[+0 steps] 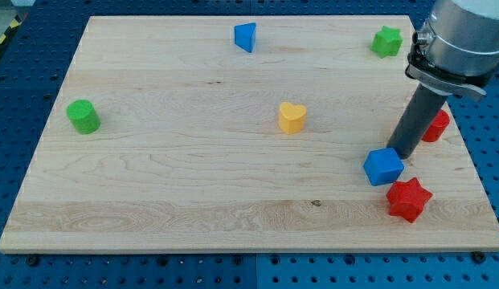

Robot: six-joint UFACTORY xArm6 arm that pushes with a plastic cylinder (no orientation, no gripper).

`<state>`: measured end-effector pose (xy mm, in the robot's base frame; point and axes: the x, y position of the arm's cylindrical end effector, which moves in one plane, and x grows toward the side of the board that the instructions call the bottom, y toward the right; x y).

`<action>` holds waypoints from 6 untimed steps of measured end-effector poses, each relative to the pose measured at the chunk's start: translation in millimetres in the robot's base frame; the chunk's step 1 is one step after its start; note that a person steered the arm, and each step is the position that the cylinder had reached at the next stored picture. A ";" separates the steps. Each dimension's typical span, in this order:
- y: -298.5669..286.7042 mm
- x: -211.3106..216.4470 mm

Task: Push the blue cube towards the bottom center

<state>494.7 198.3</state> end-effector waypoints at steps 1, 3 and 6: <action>12.9 7.0; 35.4 15.3; -19.7 24.3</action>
